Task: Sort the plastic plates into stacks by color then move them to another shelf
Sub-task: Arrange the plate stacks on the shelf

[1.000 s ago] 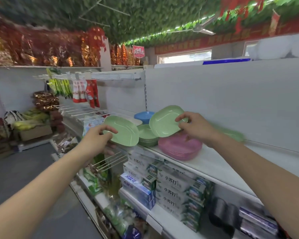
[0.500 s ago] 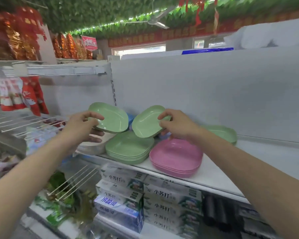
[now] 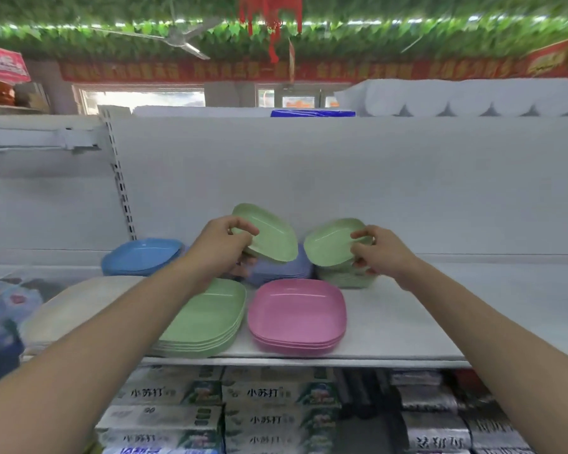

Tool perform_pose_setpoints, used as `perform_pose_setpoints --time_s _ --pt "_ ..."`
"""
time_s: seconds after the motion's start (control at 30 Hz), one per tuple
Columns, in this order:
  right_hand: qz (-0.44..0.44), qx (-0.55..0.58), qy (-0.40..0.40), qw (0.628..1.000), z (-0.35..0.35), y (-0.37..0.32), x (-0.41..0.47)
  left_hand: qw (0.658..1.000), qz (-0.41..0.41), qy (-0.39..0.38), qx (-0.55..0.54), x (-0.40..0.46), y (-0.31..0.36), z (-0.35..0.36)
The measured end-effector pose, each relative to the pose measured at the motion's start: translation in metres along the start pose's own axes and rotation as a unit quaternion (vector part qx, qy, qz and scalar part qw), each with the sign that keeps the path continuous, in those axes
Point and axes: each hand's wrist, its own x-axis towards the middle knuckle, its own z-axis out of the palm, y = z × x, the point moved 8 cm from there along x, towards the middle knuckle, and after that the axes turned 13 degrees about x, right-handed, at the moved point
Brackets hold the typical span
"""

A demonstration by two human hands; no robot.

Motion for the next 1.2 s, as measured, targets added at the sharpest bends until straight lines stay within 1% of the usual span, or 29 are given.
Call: perform_pose_setpoints --time_s 0.07,0.1,0.13,0.2,0.23,0.33,0.37,0.47,0.5,0.53,0.57,0.6,0.63,0.67,0.7,0.8,0.87,1.0,1.1,1.2 --pt "0.004 -0.011 0.002 1.0 -0.012 0.007 0.005 1.0 0.006 -0.014 -0.008 0.008 0.011 0.024" --pt "-0.002 -0.04 -0.005 0.999 -0.016 0.007 0.007 1.0 0.007 -0.021 -0.014 0.011 0.016 0.035" --pt "-0.014 -0.094 -0.018 0.995 -0.019 0.006 0.009 0.999 0.004 -0.027 -0.019 0.015 0.021 0.045" --pt "-0.034 -0.228 -0.041 0.972 -0.023 0.007 0.012 0.999 -0.002 -0.045 -0.026 0.021 0.029 0.066" --pt "-0.037 -0.273 -0.038 0.961 -0.026 0.009 0.015 0.998 -0.006 -0.053 -0.027 0.023 0.034 0.075" --pt "-0.037 -0.359 -0.031 0.932 -0.033 0.018 0.023 0.997 -0.021 -0.062 -0.032 0.033 0.044 0.098" --pt "-0.03 -0.361 -0.042 0.931 -0.033 0.022 0.025 0.997 -0.028 -0.064 -0.034 0.036 0.046 0.106" --pt "-0.018 -0.32 -0.071 0.945 -0.033 0.033 0.03 0.994 -0.061 -0.079 -0.043 0.044 0.046 0.131" --pt "-0.02 -0.308 -0.074 0.948 -0.034 0.036 0.032 0.994 -0.067 -0.081 -0.024 0.046 0.044 0.139" --pt "-0.023 -0.299 -0.077 0.951 -0.035 0.037 0.034 0.994 -0.063 -0.078 0.034 0.049 0.042 0.144" --pt "-0.028 -0.29 -0.078 0.953 -0.037 0.038 0.035 0.988 -0.043 -0.072 0.132 0.052 0.042 0.147" --pt "-0.034 -0.284 -0.079 0.955 -0.039 0.038 0.036 0.968 -0.02 -0.057 0.245 0.054 0.042 0.146" --pt "-0.04 -0.281 -0.08 0.956 -0.04 0.039 0.037 0.939 0.005 -0.042 0.342 0.055 0.044 0.144" --pt "-0.046 -0.281 -0.082 0.955 -0.042 0.039 0.038 0.919 0.016 -0.034 0.394 0.055 0.045 0.142" --pt "-0.05 -0.281 -0.083 0.955 -0.043 0.039 0.039 0.912 0.021 -0.035 0.409 0.055 0.046 0.141" --pt "-0.053 -0.278 -0.086 0.955 -0.043 0.039 0.039 0.921 0.009 -0.069 0.384 0.059 0.038 0.142" --pt "-0.053 -0.278 -0.088 0.955 -0.042 0.04 0.038 0.919 0.012 -0.085 0.386 0.062 0.036 0.145" --pt "-0.054 -0.286 -0.084 0.953 -0.044 0.043 0.035 0.903 0.026 -0.093 0.419 0.063 0.035 0.153" --pt "-0.059 -0.284 -0.066 0.955 -0.048 0.04 0.031 0.895 0.056 -0.081 0.435 0.065 0.037 0.153" --pt "-0.099 -0.3 -0.043 0.948 -0.048 0.03 0.019 0.885 0.122 -0.046 0.447 0.059 0.05 0.147"
